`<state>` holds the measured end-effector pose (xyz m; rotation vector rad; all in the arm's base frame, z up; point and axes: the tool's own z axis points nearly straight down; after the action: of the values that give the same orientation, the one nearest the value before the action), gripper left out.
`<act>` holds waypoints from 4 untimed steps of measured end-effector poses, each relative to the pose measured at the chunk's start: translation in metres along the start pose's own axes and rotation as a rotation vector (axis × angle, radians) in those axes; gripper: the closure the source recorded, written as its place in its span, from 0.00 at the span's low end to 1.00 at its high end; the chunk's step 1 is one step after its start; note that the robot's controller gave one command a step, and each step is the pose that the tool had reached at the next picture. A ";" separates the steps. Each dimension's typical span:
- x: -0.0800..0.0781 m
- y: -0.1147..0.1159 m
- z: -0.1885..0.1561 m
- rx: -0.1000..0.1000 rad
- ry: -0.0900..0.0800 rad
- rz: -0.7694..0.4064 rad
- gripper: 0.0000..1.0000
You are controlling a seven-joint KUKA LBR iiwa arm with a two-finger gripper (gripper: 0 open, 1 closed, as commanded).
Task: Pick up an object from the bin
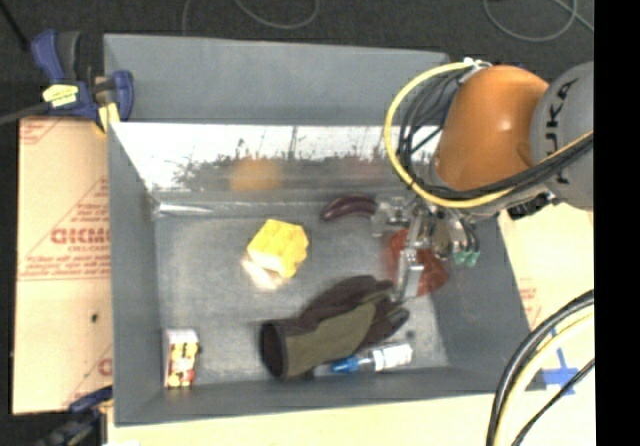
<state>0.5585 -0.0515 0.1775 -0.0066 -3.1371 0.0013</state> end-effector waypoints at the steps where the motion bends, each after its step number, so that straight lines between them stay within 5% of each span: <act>1: -0.002 0.000 -0.004 0.001 -0.008 -0.001 0.00; 2: 0.006 0.023 0.037 0.002 -0.014 -0.050 0.00; 4: 0.008 0.029 0.077 0.000 -0.003 -0.076 0.00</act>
Offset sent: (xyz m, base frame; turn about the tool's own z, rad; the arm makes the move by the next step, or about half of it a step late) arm -0.0230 0.0628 -0.1056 -0.1212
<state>0.5499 -0.0228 0.1000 0.1126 -3.1385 0.0015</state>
